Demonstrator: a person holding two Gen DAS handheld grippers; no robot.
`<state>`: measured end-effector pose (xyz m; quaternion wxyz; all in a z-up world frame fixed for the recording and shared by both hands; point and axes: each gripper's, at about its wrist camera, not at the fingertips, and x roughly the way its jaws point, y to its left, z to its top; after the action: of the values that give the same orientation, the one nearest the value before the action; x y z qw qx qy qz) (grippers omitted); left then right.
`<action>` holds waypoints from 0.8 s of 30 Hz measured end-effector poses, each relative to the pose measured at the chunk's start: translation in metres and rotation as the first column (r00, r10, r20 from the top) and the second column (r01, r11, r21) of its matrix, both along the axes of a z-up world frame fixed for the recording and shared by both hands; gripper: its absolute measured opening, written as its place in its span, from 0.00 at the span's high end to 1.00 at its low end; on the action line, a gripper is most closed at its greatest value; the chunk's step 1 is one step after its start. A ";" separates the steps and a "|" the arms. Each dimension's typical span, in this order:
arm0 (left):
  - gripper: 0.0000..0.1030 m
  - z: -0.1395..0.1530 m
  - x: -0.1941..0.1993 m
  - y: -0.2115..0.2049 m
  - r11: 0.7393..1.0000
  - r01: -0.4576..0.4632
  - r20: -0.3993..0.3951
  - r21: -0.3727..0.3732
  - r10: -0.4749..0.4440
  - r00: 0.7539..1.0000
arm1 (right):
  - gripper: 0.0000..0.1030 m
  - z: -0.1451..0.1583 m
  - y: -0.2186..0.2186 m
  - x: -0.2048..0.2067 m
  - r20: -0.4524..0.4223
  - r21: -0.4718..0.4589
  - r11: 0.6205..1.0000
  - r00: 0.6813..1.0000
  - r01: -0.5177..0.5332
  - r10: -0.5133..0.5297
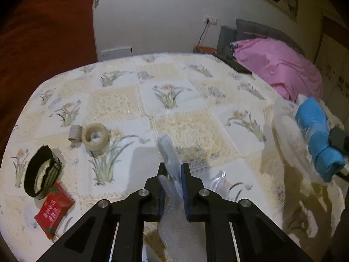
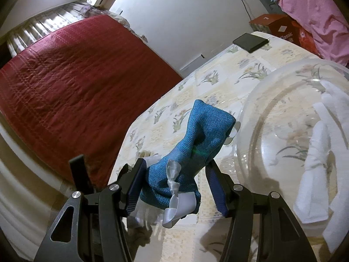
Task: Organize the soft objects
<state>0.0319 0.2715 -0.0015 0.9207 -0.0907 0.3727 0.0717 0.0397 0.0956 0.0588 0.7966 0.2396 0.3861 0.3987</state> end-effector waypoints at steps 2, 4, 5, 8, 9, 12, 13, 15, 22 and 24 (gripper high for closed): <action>0.87 0.007 -0.001 0.002 1.000 -0.010 0.018 -0.006 0.010 1.000 | 0.44 0.001 -0.004 -0.001 0.004 -0.004 1.000 1.000 0.007 -0.007; 0.87 0.013 -0.004 0.004 1.000 -0.019 0.033 -0.007 0.019 0.999 | 0.44 0.001 -0.008 -0.002 0.010 -0.008 1.000 1.000 0.016 -0.016; 0.87 0.014 -0.005 0.004 1.000 -0.022 0.038 -0.007 0.022 0.999 | 0.44 0.002 -0.011 -0.002 0.012 -0.010 1.000 1.000 0.022 -0.022; 0.87 0.018 -0.007 0.004 1.000 -0.024 0.047 -0.007 0.024 0.999 | 0.44 0.002 -0.018 -0.003 0.014 -0.010 0.999 0.999 0.035 -0.035; 0.87 0.019 -0.006 0.004 1.000 -0.024 0.047 -0.008 0.024 0.999 | 0.44 0.003 -0.021 -0.003 0.017 -0.012 0.999 0.999 0.041 -0.040; 0.87 0.019 -0.006 0.002 1.000 -0.017 0.045 -0.011 0.017 0.999 | 0.44 0.003 -0.028 -0.004 0.019 -0.015 0.998 0.998 0.056 -0.055; 0.87 0.018 -0.005 0.001 1.000 -0.015 0.040 -0.006 0.016 0.999 | 0.44 0.003 -0.031 -0.004 0.019 -0.016 0.998 0.998 0.060 -0.059; 0.87 0.015 -0.002 -0.001 1.000 -0.011 0.026 -0.003 0.011 1.000 | 0.44 0.003 -0.036 -0.005 0.019 -0.017 0.997 0.997 0.070 -0.069; 0.87 -0.003 0.013 -0.004 0.999 -0.036 -0.062 0.015 0.037 0.997 | 0.44 0.002 -0.051 -0.003 0.020 -0.019 0.995 0.995 0.099 -0.098; 0.87 -0.008 0.017 -0.001 0.998 -0.055 -0.087 0.017 0.057 0.995 | 0.44 0.001 -0.054 -0.003 0.020 -0.020 0.994 0.994 0.106 -0.106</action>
<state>0.0488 0.2703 -0.0096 0.9018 -0.0910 0.4095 0.1042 0.0364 0.0421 0.0601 0.8227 0.2477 0.3695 0.3540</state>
